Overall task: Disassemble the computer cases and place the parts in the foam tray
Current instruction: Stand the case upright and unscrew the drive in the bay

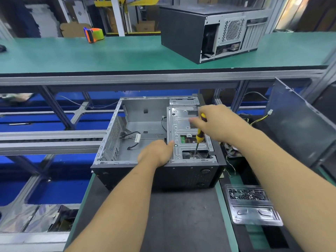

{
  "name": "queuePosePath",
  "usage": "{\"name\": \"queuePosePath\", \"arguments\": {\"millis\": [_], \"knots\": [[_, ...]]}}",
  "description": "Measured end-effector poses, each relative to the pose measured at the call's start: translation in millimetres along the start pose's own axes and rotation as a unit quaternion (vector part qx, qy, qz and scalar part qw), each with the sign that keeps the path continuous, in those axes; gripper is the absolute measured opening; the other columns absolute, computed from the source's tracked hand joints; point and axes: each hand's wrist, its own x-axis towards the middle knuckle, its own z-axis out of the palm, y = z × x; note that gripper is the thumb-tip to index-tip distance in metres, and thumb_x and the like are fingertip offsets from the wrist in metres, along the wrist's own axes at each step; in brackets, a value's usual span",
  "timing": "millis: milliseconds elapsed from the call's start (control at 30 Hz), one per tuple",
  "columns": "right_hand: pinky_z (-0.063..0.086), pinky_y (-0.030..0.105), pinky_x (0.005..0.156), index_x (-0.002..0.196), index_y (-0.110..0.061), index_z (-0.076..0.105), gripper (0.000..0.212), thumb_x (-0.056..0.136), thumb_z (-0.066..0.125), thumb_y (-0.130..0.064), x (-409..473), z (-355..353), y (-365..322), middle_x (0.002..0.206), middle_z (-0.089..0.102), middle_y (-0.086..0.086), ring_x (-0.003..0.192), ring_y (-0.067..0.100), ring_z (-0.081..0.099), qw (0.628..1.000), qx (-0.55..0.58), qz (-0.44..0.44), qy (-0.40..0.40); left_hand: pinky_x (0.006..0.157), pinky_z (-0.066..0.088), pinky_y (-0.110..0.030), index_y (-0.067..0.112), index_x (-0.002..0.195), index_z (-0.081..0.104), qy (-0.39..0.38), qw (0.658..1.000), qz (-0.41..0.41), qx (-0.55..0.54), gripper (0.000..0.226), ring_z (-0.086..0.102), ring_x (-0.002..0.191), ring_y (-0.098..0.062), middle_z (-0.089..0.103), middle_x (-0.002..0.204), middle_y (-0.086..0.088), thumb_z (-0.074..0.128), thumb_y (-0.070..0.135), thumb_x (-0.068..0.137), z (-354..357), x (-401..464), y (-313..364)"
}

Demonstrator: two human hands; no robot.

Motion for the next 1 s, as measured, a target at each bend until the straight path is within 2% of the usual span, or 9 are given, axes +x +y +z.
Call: {"name": "queuePosePath", "arguments": {"millis": [133, 200, 333, 467, 600, 733, 833, 900, 1000], "knots": [[0.043, 0.030, 0.065, 0.088, -0.030, 0.054, 0.011, 0.096, 0.055, -0.023, 0, -21, -2, 0.088, 0.059, -0.009, 0.079, 0.011, 0.053, 0.986, -0.059, -0.063, -0.144, 0.079, 0.037, -0.037, 0.021, 0.099, 0.053, -0.016, 1.000, -0.009, -0.007, 0.051, 0.052, 0.093, -0.025, 0.052, 0.106, 0.000, 0.025, 0.064, 0.101, -1, 0, 2], [0.046, 0.035, 0.070, 0.098, -0.033, 0.053, 0.018, 0.093, 0.057, -0.017, 0, -25, -8, 0.092, 0.056, -0.009, 0.081, 0.011, 0.053, 0.974, -0.089, -0.071, -0.196, 0.079, 0.036, -0.038, 0.023, 0.102, 0.053, -0.018, 1.000, -0.012, -0.004, 0.050, 0.051, 0.094, -0.025, 0.050, 0.106, 0.000, 0.024, 0.064, 0.100, -2, 0, 2], [0.045, 0.037, 0.075, 0.103, -0.024, 0.044, 0.028, 0.099, 0.052, -0.050, 0, -20, -16, 0.087, 0.046, -0.005, 0.087, 0.022, 0.051, 0.978, -0.140, -0.020, -0.155, 0.074, 0.037, -0.037, 0.020, 0.097, 0.054, -0.011, 1.000, -0.013, -0.003, 0.052, 0.055, 0.091, -0.024, 0.055, 0.104, 0.000, 0.025, 0.064, 0.099, -2, -2, 3], [0.039, 0.033, 0.060, 0.081, -0.011, 0.044, 0.036, 0.107, 0.037, -0.034, 4, -19, -15, 0.079, 0.051, 0.006, 0.067, 0.020, 0.047, 0.973, -0.192, -0.023, -0.123, 0.067, 0.039, -0.034, 0.018, 0.081, 0.054, -0.006, 1.000, -0.012, -0.012, 0.057, 0.057, 0.081, -0.019, 0.061, 0.094, -0.001, 0.027, 0.064, 0.099, -2, -3, 3], [0.035, 0.031, 0.059, 0.100, -0.022, 0.053, 0.002, 0.099, 0.054, -0.022, 1, -22, -15, 0.085, 0.051, -0.006, 0.075, 0.015, 0.049, 0.980, -0.126, -0.080, -0.134, 0.059, 0.033, -0.032, 0.022, 0.080, 0.053, -0.002, 1.000, -0.012, -0.017, 0.059, 0.055, 0.077, -0.016, 0.058, 0.088, 0.004, 0.031, 0.074, 0.094, -3, -4, 3], [0.047, 0.039, 0.073, 0.104, -0.031, 0.050, 0.030, 0.090, 0.062, -0.008, -3, -24, -19, 0.093, 0.047, -0.006, 0.082, 0.018, 0.051, 0.975, -0.054, -0.108, -0.186, 0.056, 0.031, -0.031, 0.025, 0.086, 0.052, -0.003, 1.000, -0.006, -0.010, 0.061, 0.057, 0.086, -0.022, 0.059, 0.097, 0.002, 0.036, 0.084, 0.086, -3, -5, 4], [0.044, 0.036, 0.073, 0.108, -0.030, 0.048, 0.028, 0.091, 0.069, -0.036, -3, -17, -19, 0.093, 0.040, -0.009, 0.081, 0.015, 0.051, 0.981, -0.054, -0.074, -0.169, 0.060, 0.035, -0.032, 0.025, 0.090, 0.054, -0.005, 1.000, -0.008, -0.012, 0.063, 0.059, 0.088, -0.022, 0.062, 0.101, 0.002, 0.038, 0.086, 0.083, -4, -5, 4], [0.045, 0.038, 0.075, 0.101, -0.022, 0.048, 0.037, 0.095, 0.053, -0.058, -1, -15, -20, 0.092, 0.045, -0.003, 0.084, 0.022, 0.054, 0.986, -0.100, -0.024, -0.134, 0.063, 0.037, -0.034, 0.026, 0.097, 0.055, -0.004, 1.000, -0.009, -0.014, 0.063, 0.059, 0.091, -0.023, 0.061, 0.102, 0.003, 0.039, 0.086, 0.084, -4, -5, 4], [0.044, 0.039, 0.070, 0.082, -0.015, 0.047, 0.045, 0.106, 0.030, -0.050, 1, -14, -21, 0.082, 0.049, 0.005, 0.079, 0.029, 0.053, 0.983, -0.157, 0.002, -0.093, 0.063, 0.036, -0.033, 0.026, 0.093, 0.055, 0.001, 1.000, -0.003, -0.010, 0.062, 0.058, 0.090, -0.023, 0.060, 0.100, 0.003, 0.039, 0.085, 0.085, -4, -6, 4]]}}
